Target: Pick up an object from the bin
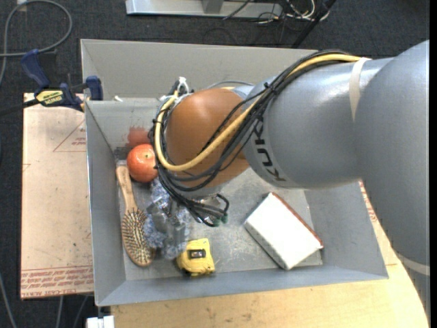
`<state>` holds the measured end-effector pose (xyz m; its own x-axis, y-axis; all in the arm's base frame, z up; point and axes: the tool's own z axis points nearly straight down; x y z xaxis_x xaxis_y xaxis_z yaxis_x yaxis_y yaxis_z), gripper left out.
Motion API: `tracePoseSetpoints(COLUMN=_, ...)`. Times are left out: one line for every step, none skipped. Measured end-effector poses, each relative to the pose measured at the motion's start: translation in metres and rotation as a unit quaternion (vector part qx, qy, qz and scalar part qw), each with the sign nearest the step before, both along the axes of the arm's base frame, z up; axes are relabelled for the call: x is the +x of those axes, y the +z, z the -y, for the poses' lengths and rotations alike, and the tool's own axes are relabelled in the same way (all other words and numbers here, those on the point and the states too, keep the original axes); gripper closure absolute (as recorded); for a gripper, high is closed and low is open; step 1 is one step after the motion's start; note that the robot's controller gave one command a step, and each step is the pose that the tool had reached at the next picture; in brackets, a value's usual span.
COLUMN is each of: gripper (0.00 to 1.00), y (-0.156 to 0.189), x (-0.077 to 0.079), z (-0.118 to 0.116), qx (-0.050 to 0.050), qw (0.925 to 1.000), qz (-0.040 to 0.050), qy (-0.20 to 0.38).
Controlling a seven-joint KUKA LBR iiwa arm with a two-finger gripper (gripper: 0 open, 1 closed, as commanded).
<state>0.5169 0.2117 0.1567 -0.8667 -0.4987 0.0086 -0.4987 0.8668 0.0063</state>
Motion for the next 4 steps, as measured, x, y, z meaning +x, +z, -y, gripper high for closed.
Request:
tracePoseSetpoints(gripper=1.00, y=-0.018, x=-0.005, z=-0.013, qx=0.003, qw=0.9934, qz=0.0056, qy=0.114)
tracePoseSetpoints(gripper=1.00, y=-0.023, x=-0.006, z=-0.016, qx=0.003, qw=0.9921, qz=0.0053, qy=0.125)
tracePoseSetpoints(gripper=1.00, y=-0.012, x=-0.003, z=-0.014, qx=0.004, qw=0.9904, qz=0.0044, qy=0.138)
tracePoseSetpoints(gripper=1.00, y=-0.035, x=-0.005, z=-0.013, qx=0.005, qw=0.9923, qz=0.0119, qy=0.123)
